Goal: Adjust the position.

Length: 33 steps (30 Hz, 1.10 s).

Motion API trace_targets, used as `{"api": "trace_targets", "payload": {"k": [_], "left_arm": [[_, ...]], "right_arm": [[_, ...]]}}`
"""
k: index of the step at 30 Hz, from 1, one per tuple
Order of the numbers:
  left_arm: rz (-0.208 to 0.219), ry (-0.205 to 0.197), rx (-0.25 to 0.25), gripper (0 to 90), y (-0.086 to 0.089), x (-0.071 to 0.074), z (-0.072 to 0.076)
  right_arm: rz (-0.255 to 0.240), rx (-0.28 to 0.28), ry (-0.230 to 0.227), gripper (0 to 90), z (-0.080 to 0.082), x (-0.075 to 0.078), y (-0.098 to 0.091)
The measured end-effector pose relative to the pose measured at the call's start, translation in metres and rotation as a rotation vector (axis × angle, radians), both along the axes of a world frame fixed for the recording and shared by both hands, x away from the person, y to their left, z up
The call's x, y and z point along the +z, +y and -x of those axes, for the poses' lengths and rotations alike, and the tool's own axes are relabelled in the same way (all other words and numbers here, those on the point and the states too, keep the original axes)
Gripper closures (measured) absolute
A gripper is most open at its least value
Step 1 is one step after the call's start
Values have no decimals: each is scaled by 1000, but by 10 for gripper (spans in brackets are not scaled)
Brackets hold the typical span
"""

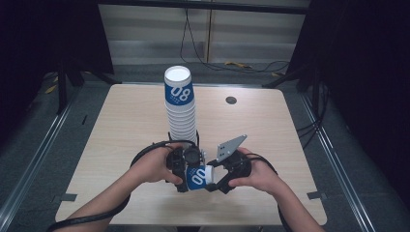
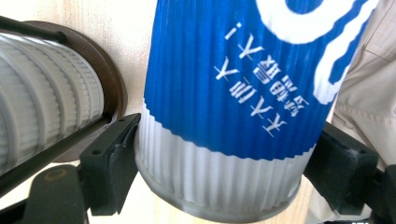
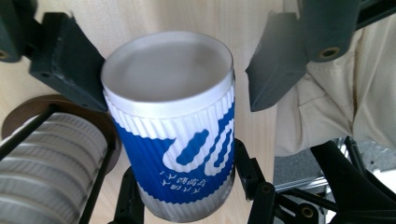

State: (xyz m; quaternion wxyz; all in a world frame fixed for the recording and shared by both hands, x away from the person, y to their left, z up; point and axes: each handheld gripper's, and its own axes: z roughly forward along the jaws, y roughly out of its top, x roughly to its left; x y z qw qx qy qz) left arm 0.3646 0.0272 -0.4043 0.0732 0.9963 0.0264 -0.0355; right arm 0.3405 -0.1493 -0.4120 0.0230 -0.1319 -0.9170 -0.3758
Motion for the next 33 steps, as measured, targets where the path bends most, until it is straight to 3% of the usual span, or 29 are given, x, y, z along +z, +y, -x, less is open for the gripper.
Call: {"api": "trace_targets", "payload": {"k": [17, 22, 33], "left_arm": [[0, -30, -36, 185, -2, 3, 1], [12, -11, -22, 185, -1, 5, 0], [26, -16, -27, 189, -3, 8, 1]], "right_arm": [[11, 16, -13, 279, -3, -5, 6], [-3, 13, -2, 273, -4, -9, 4], [12, 11, 9, 266, -3, -14, 6]]}}
